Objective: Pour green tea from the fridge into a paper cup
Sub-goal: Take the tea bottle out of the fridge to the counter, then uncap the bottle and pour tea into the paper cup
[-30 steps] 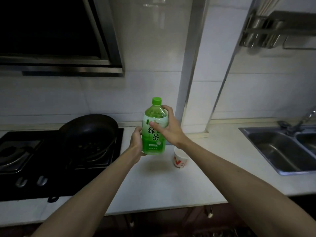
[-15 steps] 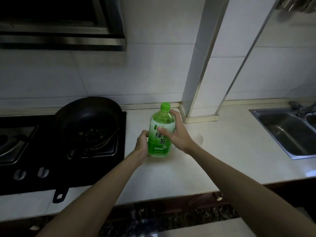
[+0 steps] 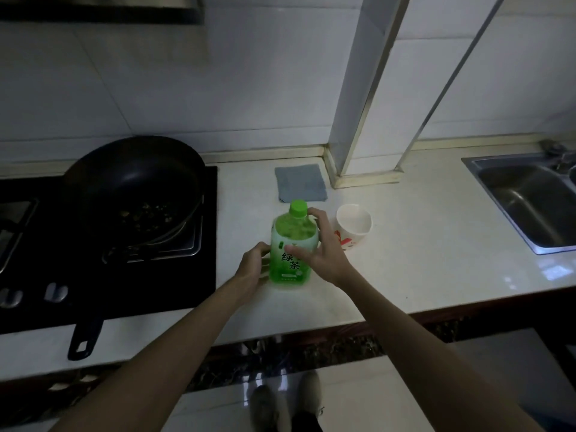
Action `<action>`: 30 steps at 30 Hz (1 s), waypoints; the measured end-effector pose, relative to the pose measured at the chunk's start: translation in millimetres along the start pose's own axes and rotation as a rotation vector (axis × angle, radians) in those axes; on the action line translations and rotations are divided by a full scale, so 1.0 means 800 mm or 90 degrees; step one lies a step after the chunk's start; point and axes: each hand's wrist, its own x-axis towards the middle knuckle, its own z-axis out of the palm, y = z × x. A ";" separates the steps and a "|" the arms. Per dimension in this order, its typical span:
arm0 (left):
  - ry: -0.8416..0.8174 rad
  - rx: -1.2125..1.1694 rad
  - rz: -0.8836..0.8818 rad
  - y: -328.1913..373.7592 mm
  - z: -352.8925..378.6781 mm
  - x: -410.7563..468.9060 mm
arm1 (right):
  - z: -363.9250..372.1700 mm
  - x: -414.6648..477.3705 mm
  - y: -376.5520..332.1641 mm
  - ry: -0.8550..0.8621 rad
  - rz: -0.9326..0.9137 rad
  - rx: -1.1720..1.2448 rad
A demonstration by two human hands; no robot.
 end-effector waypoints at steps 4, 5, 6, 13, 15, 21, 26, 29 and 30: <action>0.018 -0.051 -0.012 -0.020 0.005 0.013 | -0.004 0.001 0.021 -0.038 -0.008 -0.038; 0.023 -0.062 -0.013 -0.024 0.006 0.015 | -0.003 0.001 0.026 -0.048 -0.004 -0.048; 0.026 -0.067 -0.010 -0.027 0.007 0.017 | -0.003 0.001 0.030 -0.055 0.001 -0.056; 0.036 -0.088 0.026 -0.032 0.012 0.029 | -0.003 0.004 0.043 -0.064 -0.001 -0.083; 0.030 -0.085 0.034 -0.033 0.011 0.031 | -0.002 0.005 0.045 -0.065 -0.004 -0.089; -0.029 0.052 0.119 -0.047 -0.006 0.047 | -0.001 0.004 0.047 -0.082 -0.002 -0.119; -0.171 0.254 0.279 -0.070 -0.022 0.065 | -0.003 0.006 0.040 -0.100 0.007 -0.204; -0.177 0.272 0.343 -0.069 -0.018 0.073 | -0.011 0.007 0.023 -0.124 -0.003 -0.254; -0.168 0.267 0.355 -0.068 -0.016 0.074 | -0.015 0.007 0.013 -0.128 -0.009 -0.277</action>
